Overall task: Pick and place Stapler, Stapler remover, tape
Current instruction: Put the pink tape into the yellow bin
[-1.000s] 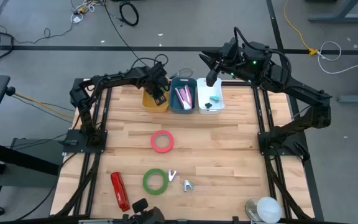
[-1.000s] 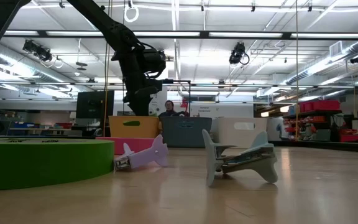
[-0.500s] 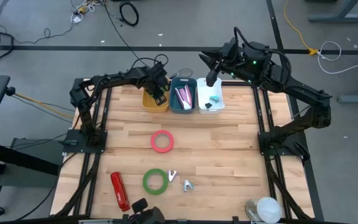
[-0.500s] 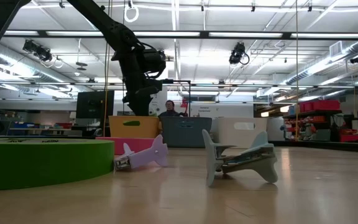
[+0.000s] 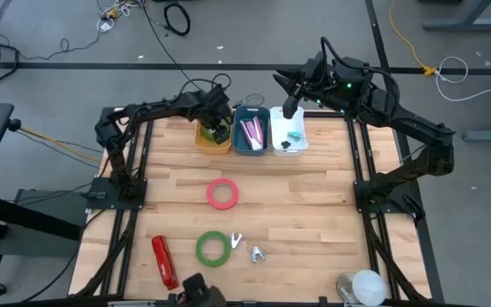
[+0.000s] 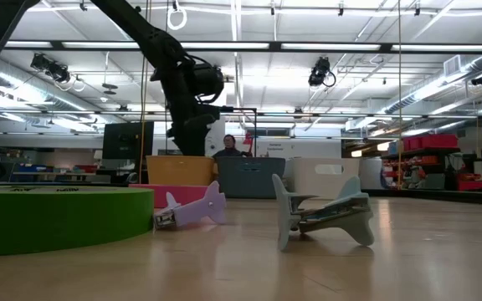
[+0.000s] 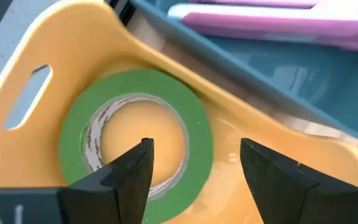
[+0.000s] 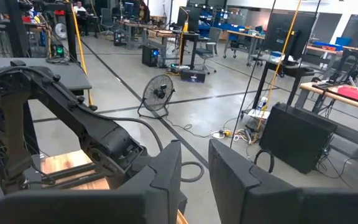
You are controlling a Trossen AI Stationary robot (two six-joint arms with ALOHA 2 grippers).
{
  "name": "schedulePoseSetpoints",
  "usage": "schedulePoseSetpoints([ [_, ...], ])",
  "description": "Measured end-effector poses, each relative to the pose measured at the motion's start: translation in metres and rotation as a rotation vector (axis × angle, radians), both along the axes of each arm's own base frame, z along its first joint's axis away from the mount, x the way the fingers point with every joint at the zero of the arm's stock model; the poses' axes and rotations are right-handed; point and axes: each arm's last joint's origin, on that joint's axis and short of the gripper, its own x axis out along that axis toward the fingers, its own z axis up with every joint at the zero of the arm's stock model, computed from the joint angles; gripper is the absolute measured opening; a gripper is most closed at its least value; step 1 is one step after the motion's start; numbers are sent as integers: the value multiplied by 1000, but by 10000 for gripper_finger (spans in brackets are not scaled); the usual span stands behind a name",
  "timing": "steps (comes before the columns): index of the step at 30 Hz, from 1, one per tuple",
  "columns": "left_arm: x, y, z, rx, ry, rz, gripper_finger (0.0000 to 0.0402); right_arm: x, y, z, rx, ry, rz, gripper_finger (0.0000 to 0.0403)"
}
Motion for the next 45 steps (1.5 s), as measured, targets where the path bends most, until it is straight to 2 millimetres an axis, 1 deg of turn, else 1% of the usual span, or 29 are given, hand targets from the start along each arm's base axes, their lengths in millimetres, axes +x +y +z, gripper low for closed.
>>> schedulePoseSetpoints([
  [5, -1, -6, 15, 13, -44, -20, 236, 0, 0, -1, -5, 10, 0, 81],
  [9, -3, -13, 29, 7, -88, -32, 228, -1, 0, -6, 11, 66, 2, 81],
  [13, -5, -22, 42, -76, -178, -31, 218, -2, 1, -13, 39, 136, 30, 81],
  [16, -2, -33, 48, -145, -227, -92, 210, -2, 2, -17, 54, 169, 43, 81],
  [18, 2, -42, 48, -179, -230, -133, 205, -3, 2, -18, 58, 181, 43, 81],
  [22, 9, -64, 46, -214, -183, -198, 197, -3, 3, -19, 67, 196, 62, 81],
  [25, 15, -82, 44, -217, -139, -265, 193, -3, 3, -20, 71, 207, 63, 81],
  [31, 25, -118, 42, -175, -45, -331, 192, -3, 3, -21, 68, 212, 63, 81],
  [35, 31, -137, 41, -121, -5, -313, 192, -3, 3, -21, 51, 224, 74, 81],
  [39, 34, -153, 41, -128, -4, -304, 192, -3, 4, -21, 56, 223, 118, 81],
  [42, 36, -161, 40, -145, 0, -294, 192, -2, 5, -21, 50, 226, 161, 81],
  [45, 33, -166, 31, -172, 24, -243, 193, -2, 7, -21, 40, 231, 212, 81],
])
